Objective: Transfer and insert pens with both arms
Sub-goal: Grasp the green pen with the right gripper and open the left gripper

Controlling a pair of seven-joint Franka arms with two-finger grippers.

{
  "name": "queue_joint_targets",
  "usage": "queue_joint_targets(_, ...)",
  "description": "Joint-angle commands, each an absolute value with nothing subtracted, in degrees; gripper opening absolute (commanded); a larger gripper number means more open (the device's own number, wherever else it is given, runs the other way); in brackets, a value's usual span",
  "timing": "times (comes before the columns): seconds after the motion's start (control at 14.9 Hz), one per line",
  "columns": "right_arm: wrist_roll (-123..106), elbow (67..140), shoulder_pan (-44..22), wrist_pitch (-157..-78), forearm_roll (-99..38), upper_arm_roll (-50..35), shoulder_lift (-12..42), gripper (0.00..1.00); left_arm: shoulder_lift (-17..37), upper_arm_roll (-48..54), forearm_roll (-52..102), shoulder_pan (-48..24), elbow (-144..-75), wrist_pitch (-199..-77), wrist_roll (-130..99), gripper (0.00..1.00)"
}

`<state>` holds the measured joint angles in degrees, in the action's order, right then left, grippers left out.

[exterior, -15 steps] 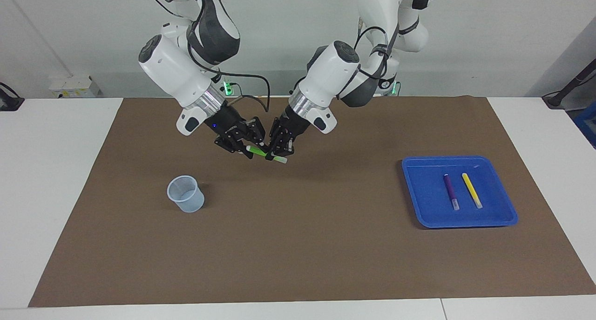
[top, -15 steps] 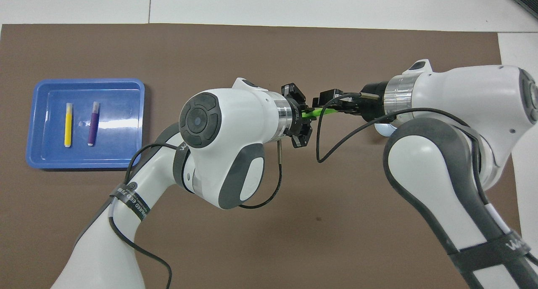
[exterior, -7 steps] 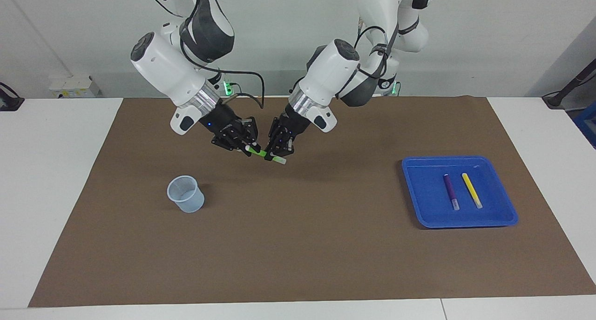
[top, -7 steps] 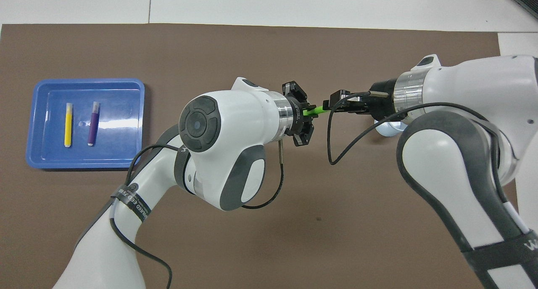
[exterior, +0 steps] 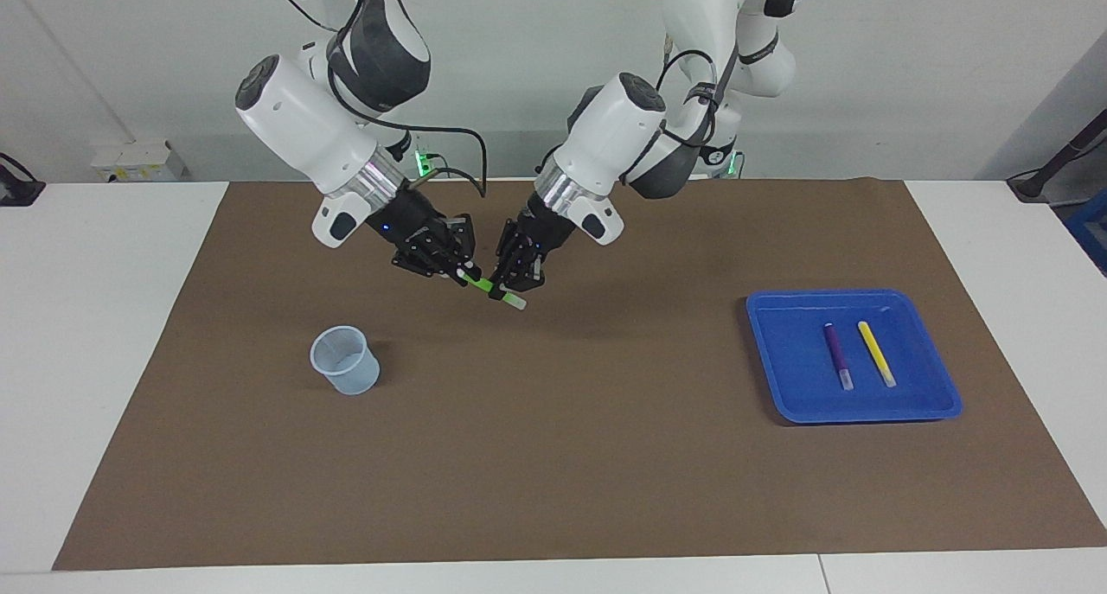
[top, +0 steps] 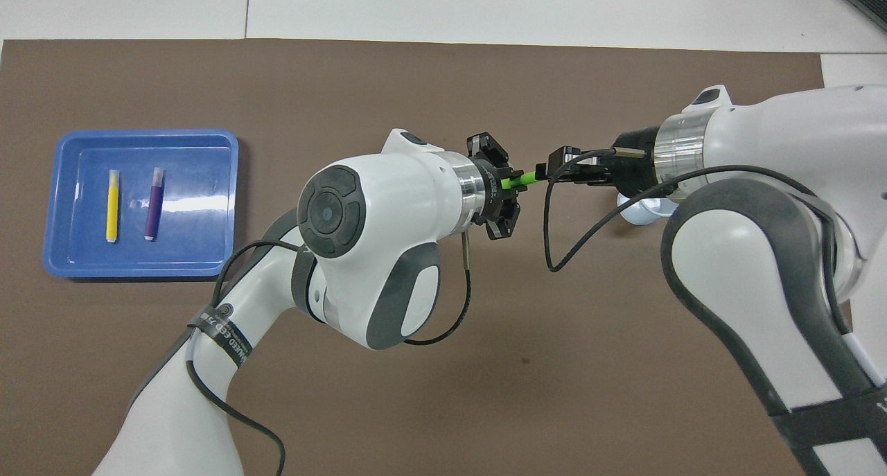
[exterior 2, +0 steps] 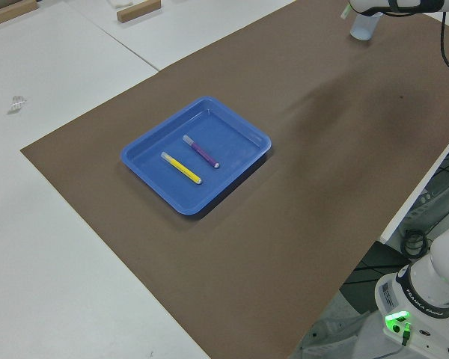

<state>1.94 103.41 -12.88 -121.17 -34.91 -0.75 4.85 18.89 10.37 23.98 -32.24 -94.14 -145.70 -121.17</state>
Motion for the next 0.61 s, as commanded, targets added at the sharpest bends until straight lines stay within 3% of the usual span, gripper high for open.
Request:
queue_joint_targets(0.0,-0.1,102.7,-12.4,-120.1,-34.8,-1.1,5.2,0.0,18.1,9.5,24.9,-33.6,-95.4,-147.3,-120.6,0.0)
queue_joint_targets(0.07,-0.1,102.7,-12.4,-120.1,-34.7,-1.1,5.2,0.0,18.1,9.4,24.9,-33.6,-95.4,-147.3,-120.5,0.0)
queue_joint_targets(0.13,-0.1,102.7,-12.4,-120.1,-34.1,-1.1,5.2,0.0,18.0,9.4,24.5,-33.6,-95.4,-147.3,-120.4,0.38)
queue_joint_targets(0.2,-0.1,102.7,-12.5,-120.1,-33.6,-1.1,5.2,0.0,17.9,9.3,24.5,-33.6,-95.4,-147.1,-121.3,0.67)
queue_joint_targets(0.27,-0.2,102.7,-12.5,-120.0,-32.7,-1.1,5.2,0.0,17.5,9.3,24.4,-33.5,-95.4,-146.6,-121.4,0.71)
queue_joint_targets(0.34,-0.2,102.6,-12.4,-120.0,-32.0,-1.1,5.2,0.0,17.4,9.3,24.4,-33.3,-95.4,-146.3,-121.4,0.93)
queue_joint_targets(0.4,-0.2,102.2,-12.4,-120.0,-31.9,-1.0,5.2,0.0,17.2,9.2,24.4,-33.0,-95.4,-146.1,-121.4,1.0)
queue_joint_targets(0.54,-0.8,102.0,-11.5,-120.0,-31.9,-1.0,5.2,0.0,16.6,8.8,24.3,-32.3,-95.4,-144.2,-121.3,1.0)
